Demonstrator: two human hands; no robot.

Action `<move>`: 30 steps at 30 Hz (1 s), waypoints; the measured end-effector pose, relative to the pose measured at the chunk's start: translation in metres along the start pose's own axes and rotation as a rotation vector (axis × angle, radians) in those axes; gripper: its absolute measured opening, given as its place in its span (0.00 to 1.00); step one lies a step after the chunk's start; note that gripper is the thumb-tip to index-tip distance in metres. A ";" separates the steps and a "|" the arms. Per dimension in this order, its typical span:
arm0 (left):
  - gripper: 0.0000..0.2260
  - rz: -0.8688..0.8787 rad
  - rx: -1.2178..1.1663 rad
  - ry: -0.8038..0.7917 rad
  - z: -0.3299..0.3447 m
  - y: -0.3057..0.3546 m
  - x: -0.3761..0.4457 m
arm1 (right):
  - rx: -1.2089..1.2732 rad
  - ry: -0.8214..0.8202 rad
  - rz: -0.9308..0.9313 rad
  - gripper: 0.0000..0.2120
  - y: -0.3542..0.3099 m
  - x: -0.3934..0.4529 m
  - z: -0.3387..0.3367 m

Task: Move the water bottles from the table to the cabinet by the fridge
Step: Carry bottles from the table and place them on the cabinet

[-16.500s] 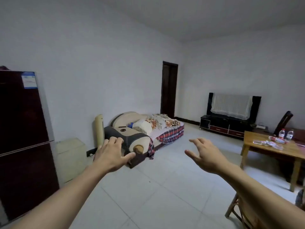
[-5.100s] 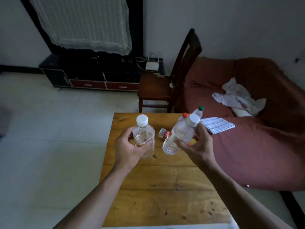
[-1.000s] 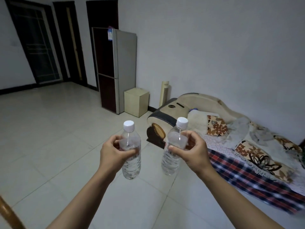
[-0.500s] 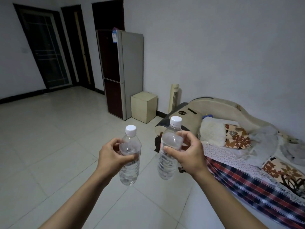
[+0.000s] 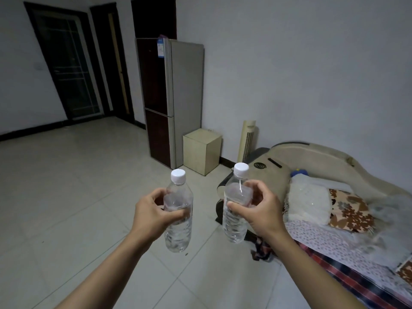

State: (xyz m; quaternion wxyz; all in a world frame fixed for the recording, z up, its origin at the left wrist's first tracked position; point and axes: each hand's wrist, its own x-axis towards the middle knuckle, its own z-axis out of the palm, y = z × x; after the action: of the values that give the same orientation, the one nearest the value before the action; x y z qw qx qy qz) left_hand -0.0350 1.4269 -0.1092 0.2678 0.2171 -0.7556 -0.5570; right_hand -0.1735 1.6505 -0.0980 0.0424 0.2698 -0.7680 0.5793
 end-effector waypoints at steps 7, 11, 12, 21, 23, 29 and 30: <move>0.20 0.020 -0.022 -0.084 -0.004 -0.030 0.129 | -0.039 0.021 0.025 0.26 0.022 0.104 0.064; 0.20 0.023 -0.030 -0.129 -0.009 -0.041 0.206 | -0.022 0.016 0.042 0.26 0.025 0.164 0.098; 0.19 0.023 -0.030 -0.127 -0.008 -0.045 0.223 | -0.017 0.018 0.044 0.26 0.027 0.177 0.105; 0.23 -0.037 -0.032 -0.088 0.015 -0.076 0.363 | 0.052 0.005 0.108 0.29 0.086 0.304 0.153; 0.21 -0.045 -0.011 -0.072 0.029 -0.080 0.397 | 0.068 -0.011 0.106 0.33 0.108 0.338 0.162; 0.20 -0.084 0.040 -0.024 0.076 -0.087 0.487 | 0.076 -0.035 0.142 0.34 0.163 0.445 0.175; 0.20 -0.087 0.038 -0.018 0.082 -0.087 0.502 | 0.070 -0.038 0.135 0.33 0.168 0.463 0.176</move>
State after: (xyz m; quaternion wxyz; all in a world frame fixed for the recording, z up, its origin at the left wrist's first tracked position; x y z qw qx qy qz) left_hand -0.4685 1.1468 -0.1302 0.2322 0.2496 -0.7584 -0.5555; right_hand -0.6012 1.3514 -0.1258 -0.0209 0.2296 -0.7645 0.6020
